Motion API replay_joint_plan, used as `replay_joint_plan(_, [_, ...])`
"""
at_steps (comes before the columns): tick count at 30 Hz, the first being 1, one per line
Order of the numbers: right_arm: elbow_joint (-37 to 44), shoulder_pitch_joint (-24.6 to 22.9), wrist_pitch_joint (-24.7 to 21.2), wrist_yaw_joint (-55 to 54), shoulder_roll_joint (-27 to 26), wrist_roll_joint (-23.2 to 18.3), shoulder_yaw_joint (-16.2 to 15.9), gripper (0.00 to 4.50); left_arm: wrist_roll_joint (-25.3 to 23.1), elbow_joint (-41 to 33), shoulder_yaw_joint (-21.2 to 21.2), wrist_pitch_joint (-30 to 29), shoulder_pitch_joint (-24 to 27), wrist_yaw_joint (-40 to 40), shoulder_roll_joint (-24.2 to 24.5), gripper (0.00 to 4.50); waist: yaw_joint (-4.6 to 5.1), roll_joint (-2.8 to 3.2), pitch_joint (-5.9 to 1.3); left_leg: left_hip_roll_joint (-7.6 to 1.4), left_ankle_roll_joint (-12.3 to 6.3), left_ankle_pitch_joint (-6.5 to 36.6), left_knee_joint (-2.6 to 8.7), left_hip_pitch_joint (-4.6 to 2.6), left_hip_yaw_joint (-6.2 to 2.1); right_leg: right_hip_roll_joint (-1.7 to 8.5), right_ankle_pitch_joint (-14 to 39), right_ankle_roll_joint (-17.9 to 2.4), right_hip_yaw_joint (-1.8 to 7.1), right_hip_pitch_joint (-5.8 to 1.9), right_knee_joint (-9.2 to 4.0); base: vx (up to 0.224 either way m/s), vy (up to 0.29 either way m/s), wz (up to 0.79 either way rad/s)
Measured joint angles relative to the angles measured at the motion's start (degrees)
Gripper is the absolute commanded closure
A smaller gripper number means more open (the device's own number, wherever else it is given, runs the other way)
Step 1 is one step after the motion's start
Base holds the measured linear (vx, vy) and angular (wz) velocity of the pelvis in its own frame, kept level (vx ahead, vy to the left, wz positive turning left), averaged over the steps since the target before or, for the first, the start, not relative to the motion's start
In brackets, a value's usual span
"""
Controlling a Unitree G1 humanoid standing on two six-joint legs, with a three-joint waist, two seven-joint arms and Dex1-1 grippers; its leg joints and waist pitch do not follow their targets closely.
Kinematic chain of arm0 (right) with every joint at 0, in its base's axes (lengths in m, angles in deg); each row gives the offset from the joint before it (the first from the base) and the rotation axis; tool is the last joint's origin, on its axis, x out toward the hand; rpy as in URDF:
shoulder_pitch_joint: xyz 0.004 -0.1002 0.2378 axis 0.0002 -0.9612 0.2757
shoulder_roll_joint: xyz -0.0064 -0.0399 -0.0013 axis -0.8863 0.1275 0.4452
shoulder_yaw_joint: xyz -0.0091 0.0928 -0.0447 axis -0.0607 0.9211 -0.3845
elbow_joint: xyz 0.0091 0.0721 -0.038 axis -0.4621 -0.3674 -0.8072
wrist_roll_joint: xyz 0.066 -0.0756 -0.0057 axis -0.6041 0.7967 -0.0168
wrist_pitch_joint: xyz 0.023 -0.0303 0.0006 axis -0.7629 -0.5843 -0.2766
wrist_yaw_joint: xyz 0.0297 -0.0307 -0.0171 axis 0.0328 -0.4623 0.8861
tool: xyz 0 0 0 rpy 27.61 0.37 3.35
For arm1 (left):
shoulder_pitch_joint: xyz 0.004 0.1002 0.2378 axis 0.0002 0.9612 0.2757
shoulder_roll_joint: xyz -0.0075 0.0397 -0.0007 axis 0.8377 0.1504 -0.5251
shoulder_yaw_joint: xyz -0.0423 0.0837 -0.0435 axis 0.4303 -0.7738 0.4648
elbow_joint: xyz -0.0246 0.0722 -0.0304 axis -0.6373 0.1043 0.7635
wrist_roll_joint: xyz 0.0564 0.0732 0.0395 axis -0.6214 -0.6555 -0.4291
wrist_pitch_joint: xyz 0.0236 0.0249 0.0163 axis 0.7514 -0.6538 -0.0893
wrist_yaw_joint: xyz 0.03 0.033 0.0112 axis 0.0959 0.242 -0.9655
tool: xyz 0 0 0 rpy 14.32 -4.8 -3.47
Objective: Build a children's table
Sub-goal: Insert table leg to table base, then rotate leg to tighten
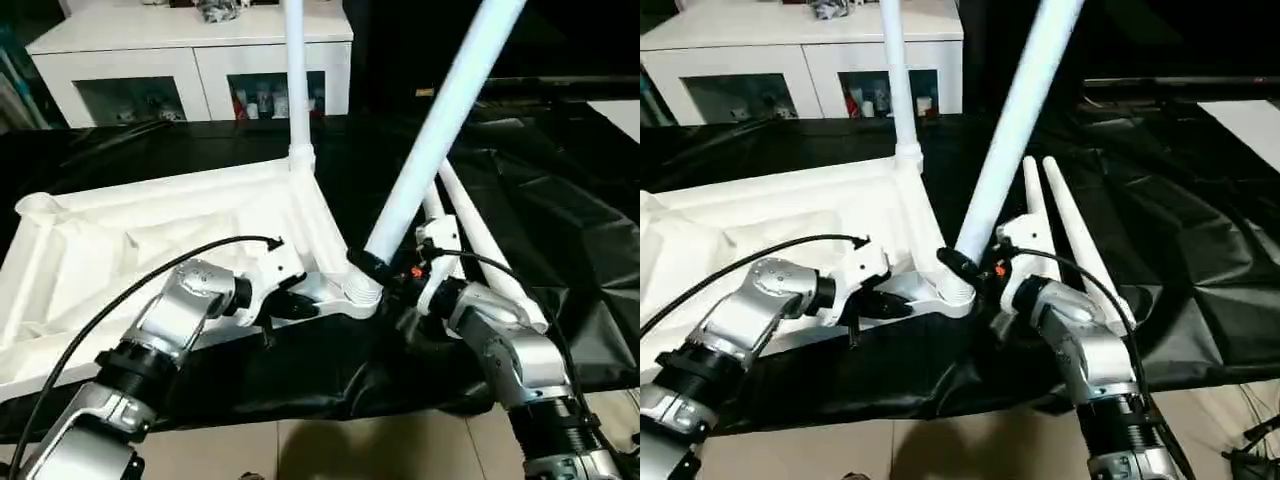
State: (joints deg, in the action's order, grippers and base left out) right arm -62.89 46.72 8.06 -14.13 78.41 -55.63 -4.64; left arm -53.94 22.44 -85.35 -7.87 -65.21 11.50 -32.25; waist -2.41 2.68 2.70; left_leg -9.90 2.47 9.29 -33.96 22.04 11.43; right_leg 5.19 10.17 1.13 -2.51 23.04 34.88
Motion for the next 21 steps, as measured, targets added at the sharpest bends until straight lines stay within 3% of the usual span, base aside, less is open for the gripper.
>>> replay_joint_plan(3, [0.55, -0.02, 0.00, -0.05, 0.31, 0.56, -0.54, 2.64, 0.03, 0.26, 0.00, 0.45, -0.01, 0.04, -0.03, 4.50, -0.02, -0.02, -0.01, 0.02, 0.00, 0.00, 0.00, 0.00, 0.01, 0.00, 0.00, 0.01, 0.04, -0.01, 0.00, 0.000, 0.000, 0.00])
replay_joint_plan(6, [-0.02, 1.57, 0.02, 0.51, 1.21, 1.65, -2.09, 2.64, -0.23, 0.32, -0.23, 1.09, -0.03, 0.02, 0.44, 4.50, 0.15, -0.44, -0.03, 0.02, 0.00, 0.00, 0.00, 0.00, 0.02, 0.00, 0.02, 0.03, 0.04, 0.01, 0.01, 0.000, 0.000, 0.00])
replay_joint_plan(11, [-3.00, 5.33, 0.11, 2.87, 2.60, 4.54, -5.15, 2.65, -0.75, 0.32, -0.92, 2.14, -0.12, -0.18, 1.36, 4.50, 0.54, -1.78, -0.27, 0.01, 0.00, 0.00, 0.00, -0.03, -0.02, 0.00, 0.04, 0.07, 0.02, 0.05, 0.00, 0.000, 0.000, 0.00])
replay_joint_plan(16, [-4.94, 7.07, -0.09, 5.24, 3.48, 5.07, -6.24, 2.65, -1.12, 0.21, -1.22, 2.34, -0.21, -0.41, 1.78, 4.50, 0.57, -3.18, -0.28, 0.01, 0.00, 0.00, 0.00, -0.08, -0.04, 0.01, 0.06, 0.09, 0.01, 0.07, -0.06, 0.000, 0.000, 0.00])
replay_joint_plan(21, [-5.79, 7.60, -0.41, 5.96, 3.81, 5.03, -6.49, 2.65, -1.20, 0.14, -1.31, 2.34, -0.21, -0.39, 1.89, 4.50, 0.55, -3.69, -0.41, 0.01, 0.00, 0.00, 0.00, -0.09, -0.06, 0.01, 0.06, 0.10, 0.01, 0.09, -0.13, 0.000, 0.000, 0.00])
